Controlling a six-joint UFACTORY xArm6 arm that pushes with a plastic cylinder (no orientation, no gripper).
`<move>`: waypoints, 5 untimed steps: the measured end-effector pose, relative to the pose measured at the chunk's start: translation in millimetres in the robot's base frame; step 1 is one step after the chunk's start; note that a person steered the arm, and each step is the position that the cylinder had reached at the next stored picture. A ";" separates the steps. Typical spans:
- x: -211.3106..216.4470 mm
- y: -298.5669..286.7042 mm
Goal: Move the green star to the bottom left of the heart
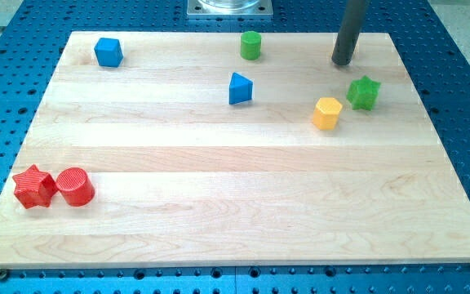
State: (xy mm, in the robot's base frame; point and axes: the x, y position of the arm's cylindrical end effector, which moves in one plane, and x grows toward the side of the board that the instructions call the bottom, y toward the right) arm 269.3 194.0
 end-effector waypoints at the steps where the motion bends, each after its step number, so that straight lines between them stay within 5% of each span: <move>1: 6.8 -1.9; 3: 28.4 -50.0; 4: 6.0 31.8; 5: 35.2 108.4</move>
State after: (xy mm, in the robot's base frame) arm 304.5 302.3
